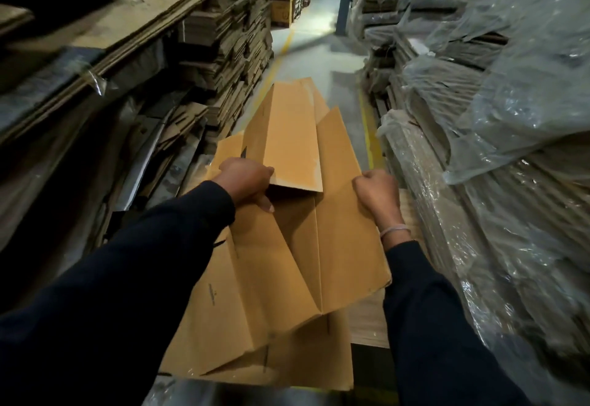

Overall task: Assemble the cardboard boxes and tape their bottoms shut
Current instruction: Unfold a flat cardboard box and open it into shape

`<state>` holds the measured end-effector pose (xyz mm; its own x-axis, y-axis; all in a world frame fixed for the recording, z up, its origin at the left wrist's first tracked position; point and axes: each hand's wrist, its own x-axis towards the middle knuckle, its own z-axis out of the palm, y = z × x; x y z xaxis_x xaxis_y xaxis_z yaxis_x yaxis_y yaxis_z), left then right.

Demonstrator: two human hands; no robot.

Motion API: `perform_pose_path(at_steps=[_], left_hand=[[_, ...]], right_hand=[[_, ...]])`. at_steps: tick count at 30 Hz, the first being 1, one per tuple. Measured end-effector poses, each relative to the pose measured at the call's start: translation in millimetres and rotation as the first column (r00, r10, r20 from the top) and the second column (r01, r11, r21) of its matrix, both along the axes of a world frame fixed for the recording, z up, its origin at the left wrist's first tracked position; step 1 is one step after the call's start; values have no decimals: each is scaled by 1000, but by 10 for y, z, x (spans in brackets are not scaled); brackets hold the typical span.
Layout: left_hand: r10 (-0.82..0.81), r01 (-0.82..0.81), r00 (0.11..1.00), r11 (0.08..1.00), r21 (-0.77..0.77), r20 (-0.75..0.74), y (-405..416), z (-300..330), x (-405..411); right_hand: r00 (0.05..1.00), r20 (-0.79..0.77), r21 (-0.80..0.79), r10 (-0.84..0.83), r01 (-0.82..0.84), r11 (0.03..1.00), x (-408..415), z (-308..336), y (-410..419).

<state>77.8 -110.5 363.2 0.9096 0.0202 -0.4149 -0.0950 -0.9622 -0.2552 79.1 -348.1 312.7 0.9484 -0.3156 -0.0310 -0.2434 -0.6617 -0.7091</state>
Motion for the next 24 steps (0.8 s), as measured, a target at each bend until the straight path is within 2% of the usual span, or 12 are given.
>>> perform_pose_path(at_steps=[6, 10, 14, 16, 20, 24], left_hand=[[-10, 11, 1000, 999, -41, 19, 307, 414, -175], [18, -21, 997, 999, -37, -80, 527, 230, -82], [14, -18, 998, 998, -67, -65, 694, 159, 41], [-50, 47, 997, 998, -49, -63, 715, 87, 89], [-130, 143, 961, 989, 34, -246, 980, -245, 171], [-198, 179, 946, 979, -95, -255, 1305, -491, 9]], right_hand=[[999, 37, -53, 19, -17, 998, 186, 406, 133], [999, 32, -181, 4, 2, 984, 199, 458, 397], [999, 43, -191, 1, 7, 982, 250, 488, 537], [999, 41, -217, 10, -1, 976, 262, 453, 620], [998, 42, -257, -40, 50, 965, 225, 255, 700], [995, 77, -265, -70, 88, 960, 234, 245, 517]])
